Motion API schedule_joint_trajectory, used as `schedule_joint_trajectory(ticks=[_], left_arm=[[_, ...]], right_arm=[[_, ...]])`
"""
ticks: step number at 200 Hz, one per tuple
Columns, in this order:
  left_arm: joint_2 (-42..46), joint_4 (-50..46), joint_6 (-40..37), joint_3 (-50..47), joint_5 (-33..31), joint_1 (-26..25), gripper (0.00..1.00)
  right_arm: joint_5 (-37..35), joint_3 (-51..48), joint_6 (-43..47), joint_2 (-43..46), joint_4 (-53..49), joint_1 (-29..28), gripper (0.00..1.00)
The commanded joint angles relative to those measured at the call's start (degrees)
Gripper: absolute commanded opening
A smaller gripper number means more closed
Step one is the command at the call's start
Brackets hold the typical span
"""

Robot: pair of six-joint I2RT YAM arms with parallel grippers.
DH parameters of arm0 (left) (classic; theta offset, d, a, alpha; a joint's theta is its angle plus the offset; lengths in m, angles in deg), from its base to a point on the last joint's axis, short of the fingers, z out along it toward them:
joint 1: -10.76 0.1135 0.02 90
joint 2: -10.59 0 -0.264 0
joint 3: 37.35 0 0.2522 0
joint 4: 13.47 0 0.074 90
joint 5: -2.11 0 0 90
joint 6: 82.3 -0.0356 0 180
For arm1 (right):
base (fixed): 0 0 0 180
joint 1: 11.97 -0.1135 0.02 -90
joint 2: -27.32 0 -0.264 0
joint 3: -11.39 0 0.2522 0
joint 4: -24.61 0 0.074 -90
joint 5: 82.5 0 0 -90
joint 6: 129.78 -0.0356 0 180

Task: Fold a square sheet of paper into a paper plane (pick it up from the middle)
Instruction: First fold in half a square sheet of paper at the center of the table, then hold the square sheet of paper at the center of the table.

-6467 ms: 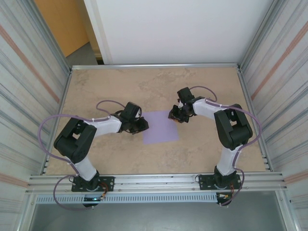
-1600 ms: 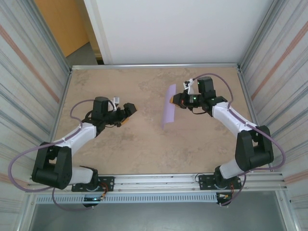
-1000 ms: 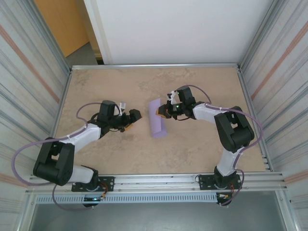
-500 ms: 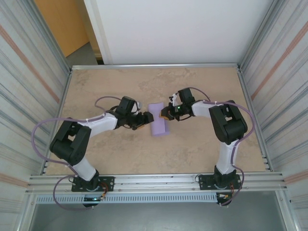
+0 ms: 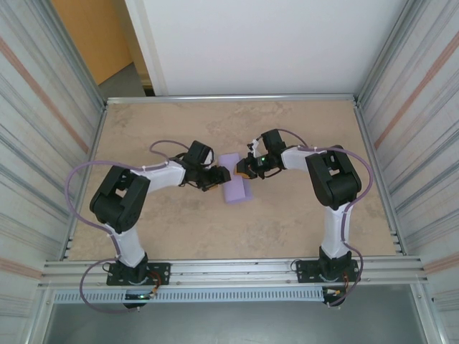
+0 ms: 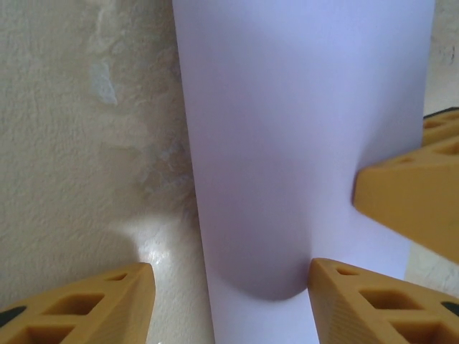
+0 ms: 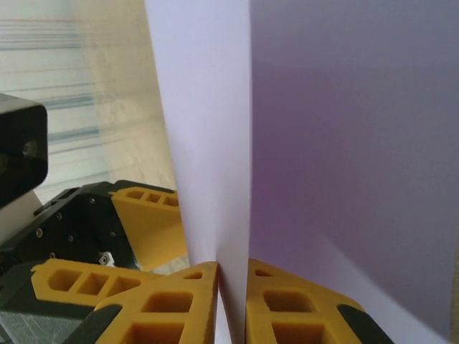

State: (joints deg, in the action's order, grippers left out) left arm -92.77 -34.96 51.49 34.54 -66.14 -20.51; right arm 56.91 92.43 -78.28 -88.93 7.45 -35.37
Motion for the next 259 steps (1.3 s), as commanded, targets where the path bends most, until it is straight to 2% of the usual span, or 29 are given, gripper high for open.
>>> schedule_joint_trajectory(ticks=[1,26,58,103,130,170,259], left_arm=[[-1.1,-1.9,0.9,2.3,-1.3,-0.5,0.57],[-2.5,-5.0,1.7,3.5,-3.2,-0.6,0.52],[-4.5,-7.8,2.1,4.6,-4.6,-0.6,0.5],[-9.0,-15.5,-0.2,10.3,-8.1,-2.5,0.52],[-12.9,-23.9,-1.6,15.6,-13.9,-4.3,0.54],[-18.4,-31.2,-2.7,21.9,-18.6,-6.7,0.56],[-25.0,-34.5,0.0,25.8,-18.4,-7.2,0.61]], right_arm=[[1.3,1.3,1.5,-0.7,-1.5,-0.2,0.19],[-0.3,1.1,1.8,0.5,-2.6,0.4,0.27],[-5.5,-1.3,2.2,5.1,-4.0,2.5,0.34],[-13.4,-3.7,4.2,10.5,-6.9,4.3,0.34],[-16.0,-4.4,4.4,12.0,-7.5,4.4,0.34],[-17.4,-4.7,5.0,12.7,-7.9,4.4,0.34],[-16.4,-5.1,6.2,12.1,-8.1,5.3,0.35]])
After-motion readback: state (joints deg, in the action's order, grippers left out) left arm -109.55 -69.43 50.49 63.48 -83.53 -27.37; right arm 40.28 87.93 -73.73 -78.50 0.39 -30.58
